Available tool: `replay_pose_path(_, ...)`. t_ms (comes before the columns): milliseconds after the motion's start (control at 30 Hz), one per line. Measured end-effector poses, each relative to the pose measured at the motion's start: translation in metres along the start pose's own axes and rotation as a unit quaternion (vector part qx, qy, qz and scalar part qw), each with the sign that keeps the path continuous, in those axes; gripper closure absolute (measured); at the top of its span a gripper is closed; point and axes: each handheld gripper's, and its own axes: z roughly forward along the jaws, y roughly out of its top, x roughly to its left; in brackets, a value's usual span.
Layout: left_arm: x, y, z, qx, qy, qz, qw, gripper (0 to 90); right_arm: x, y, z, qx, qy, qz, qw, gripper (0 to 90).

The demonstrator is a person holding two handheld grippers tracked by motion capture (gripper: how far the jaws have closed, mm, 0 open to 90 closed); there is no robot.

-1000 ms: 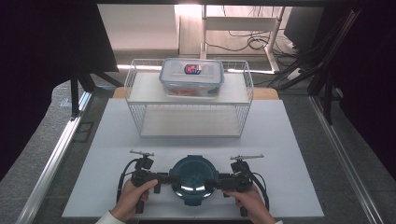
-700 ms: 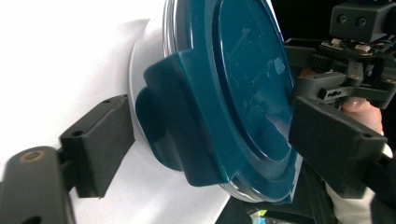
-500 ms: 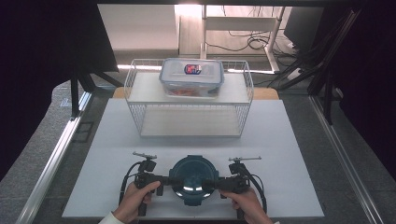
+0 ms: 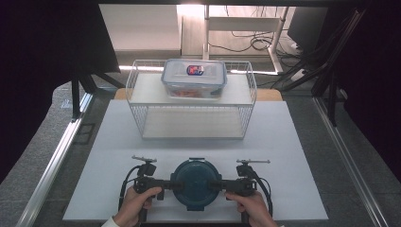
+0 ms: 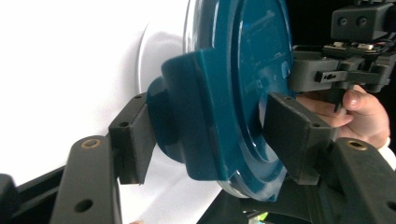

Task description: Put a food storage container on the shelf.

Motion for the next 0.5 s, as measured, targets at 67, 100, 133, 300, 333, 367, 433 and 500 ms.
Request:
replay_pose_path(67,-0.003,-0.001,-0.002,-0.005,0.008,0.005,0.9999,37.2,0.003,-0.001,-0.001,-0.005,-0.004,-0.009,0.9999,36.1)
replay_pose_path(100,-0.004,-0.001,-0.003,-0.007,0.008,0.005,0.9999,37.8,0.005,-0.001,-0.002,-0.007,-0.005,-0.008,0.9999,36.9)
replay_pose_path(133,-0.004,-0.001,-0.003,-0.01,0.009,0.006,0.9999,38.2,0.005,-0.001,-0.002,-0.007,-0.007,-0.011,0.9999,37.4)
replay_pose_path(300,-0.006,-0.001,-0.006,-0.019,0.009,0.01,0.9997,40.6,0.01,-0.001,-0.006,-0.016,-0.008,-0.019,0.9996,40.0)
replay_pose_path(333,-0.007,-0.001,-0.006,-0.018,0.011,0.012,0.9997,40.7,0.01,0.0,-0.006,-0.016,-0.009,-0.022,0.9996,40.1)
replay_pose_path(367,-0.007,-0.001,-0.006,-0.017,0.011,0.014,0.9997,40.8,0.011,0.0,-0.007,-0.016,-0.01,-0.024,0.9995,40.2)
replay_pose_path(433,-0.007,-0.001,-0.006,-0.016,0.011,0.015,0.9997,40.9,0.011,0.0,-0.007,-0.017,-0.01,-0.026,0.9995,40.2)
replay_pose_path(500,-0.008,-0.001,-0.007,-0.016,0.01,0.016,0.9997,40.9,0.012,0.0,-0.007,-0.018,-0.013,-0.03,0.9993,40.2)
